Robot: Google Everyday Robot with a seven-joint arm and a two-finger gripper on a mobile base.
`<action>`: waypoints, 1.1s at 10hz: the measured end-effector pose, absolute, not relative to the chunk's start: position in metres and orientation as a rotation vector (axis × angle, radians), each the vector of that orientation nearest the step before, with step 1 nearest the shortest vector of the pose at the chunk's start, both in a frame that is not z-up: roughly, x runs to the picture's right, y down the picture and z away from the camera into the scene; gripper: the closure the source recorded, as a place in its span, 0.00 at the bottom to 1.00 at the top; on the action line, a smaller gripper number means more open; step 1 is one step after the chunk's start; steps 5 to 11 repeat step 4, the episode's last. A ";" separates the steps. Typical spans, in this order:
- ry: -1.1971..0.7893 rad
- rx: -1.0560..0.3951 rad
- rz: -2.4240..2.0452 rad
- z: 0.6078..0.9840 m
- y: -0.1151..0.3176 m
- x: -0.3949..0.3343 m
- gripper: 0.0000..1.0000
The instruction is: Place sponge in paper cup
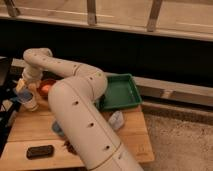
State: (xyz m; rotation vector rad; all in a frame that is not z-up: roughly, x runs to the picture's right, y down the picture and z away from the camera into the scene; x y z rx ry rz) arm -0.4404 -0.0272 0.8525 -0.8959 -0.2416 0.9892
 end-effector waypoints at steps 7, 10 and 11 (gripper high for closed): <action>-0.255 -0.823 1.012 0.831 -0.053 -0.423 0.26; -0.255 -0.823 1.012 0.831 -0.053 -0.423 0.26; -0.255 -0.823 1.012 0.831 -0.053 -0.423 0.26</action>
